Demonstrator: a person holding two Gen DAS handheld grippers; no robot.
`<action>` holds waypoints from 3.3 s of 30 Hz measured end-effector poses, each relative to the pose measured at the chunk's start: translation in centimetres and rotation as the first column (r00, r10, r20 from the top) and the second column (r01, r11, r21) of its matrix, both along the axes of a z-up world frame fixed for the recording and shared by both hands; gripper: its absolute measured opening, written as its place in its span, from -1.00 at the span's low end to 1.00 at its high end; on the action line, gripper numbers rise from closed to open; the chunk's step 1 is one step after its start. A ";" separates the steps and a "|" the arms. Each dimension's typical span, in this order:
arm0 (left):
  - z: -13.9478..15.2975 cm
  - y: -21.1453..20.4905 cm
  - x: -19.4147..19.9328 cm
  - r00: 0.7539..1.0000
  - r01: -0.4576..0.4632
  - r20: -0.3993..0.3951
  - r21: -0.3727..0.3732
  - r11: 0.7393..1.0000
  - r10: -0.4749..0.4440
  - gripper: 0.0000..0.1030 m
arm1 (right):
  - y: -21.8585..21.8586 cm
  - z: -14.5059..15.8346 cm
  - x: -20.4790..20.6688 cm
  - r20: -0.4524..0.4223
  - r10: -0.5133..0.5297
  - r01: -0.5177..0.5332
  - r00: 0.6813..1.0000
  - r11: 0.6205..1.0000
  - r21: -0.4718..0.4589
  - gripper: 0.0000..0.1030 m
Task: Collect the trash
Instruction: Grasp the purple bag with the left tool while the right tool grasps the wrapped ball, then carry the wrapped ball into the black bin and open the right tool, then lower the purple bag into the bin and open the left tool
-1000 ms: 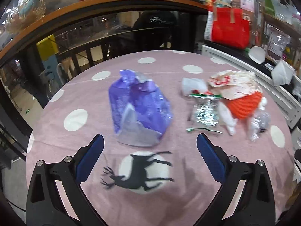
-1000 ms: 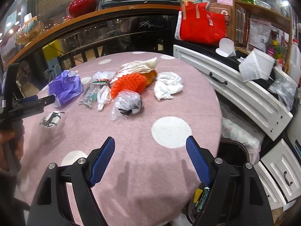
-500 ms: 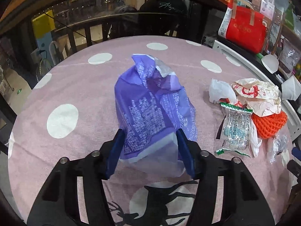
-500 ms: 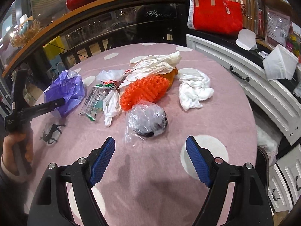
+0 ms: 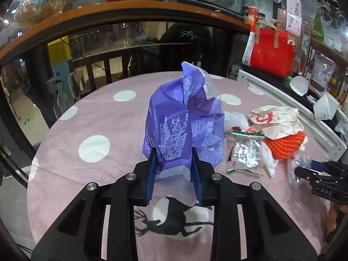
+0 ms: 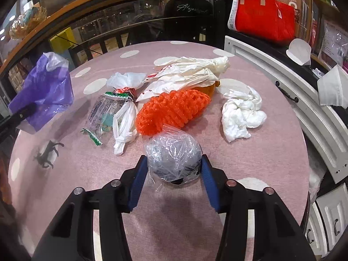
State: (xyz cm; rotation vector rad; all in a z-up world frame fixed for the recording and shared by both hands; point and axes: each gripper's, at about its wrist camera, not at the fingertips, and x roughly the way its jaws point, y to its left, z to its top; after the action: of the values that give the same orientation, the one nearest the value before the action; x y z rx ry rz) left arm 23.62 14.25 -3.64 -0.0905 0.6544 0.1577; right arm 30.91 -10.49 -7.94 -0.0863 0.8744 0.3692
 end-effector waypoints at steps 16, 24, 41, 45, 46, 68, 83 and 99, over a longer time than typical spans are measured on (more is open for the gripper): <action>2.5 -6.8 -4.7 0.988 0.133 0.076 0.010 0.991 -0.134 -0.42 | -3.0 2.6 -6.4 0.068 0.010 -0.012 0.998 0.999 0.034 -0.10; 3.1 -10.6 -6.0 0.974 0.212 0.087 0.005 0.977 -0.211 -0.42 | -6.3 3.3 -8.9 0.088 -0.036 0.033 0.996 0.999 0.039 -0.10; 1.9 -22.1 -6.4 0.890 0.455 0.041 -0.019 0.890 -0.454 -0.42 | -18.3 2.2 -12.2 0.083 -0.305 0.306 0.949 0.952 -0.002 -0.10; 1.1 -25.5 -6.2 0.853 0.522 0.015 -0.030 0.852 -0.522 -0.42 | -21.4 0.3 -12.0 0.038 -0.384 0.385 0.923 0.922 -0.033 -0.10; 0.8 -26.4 -6.1 0.842 0.539 0.007 -0.038 0.842 -0.539 -0.42 | -22.3 -0.7 -11.7 0.009 -0.409 0.410 0.912 0.911 -0.041 -0.10; -4.4 -38.7 -3.5 0.698 0.697 -0.158 -0.070 0.713 -0.698 -0.42 | -29.6 -11.6 -10.8 -0.246 -0.586 0.601 0.772 0.799 -0.017 0.13; -9.2 -42.6 -3.5 0.629 0.737 -0.277 -0.082 0.671 -0.726 -0.42 | -34.7 -7.0 -14.2 -0.087 -0.737 0.740 0.670 0.672 0.003 0.31; -14.0 -44.7 -2.5 0.591 0.743 -0.395 -0.073 0.665 -0.703 -0.41 | -34.5 -6.3 -14.6 -0.068 -0.735 0.738 0.674 0.675 0.012 0.35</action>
State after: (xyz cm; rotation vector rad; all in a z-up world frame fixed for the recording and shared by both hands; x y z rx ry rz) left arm 21.08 -30.48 -17.68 0.3271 1.0429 -0.6180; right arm 16.30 -44.98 -14.21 0.3213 0.8853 -0.3883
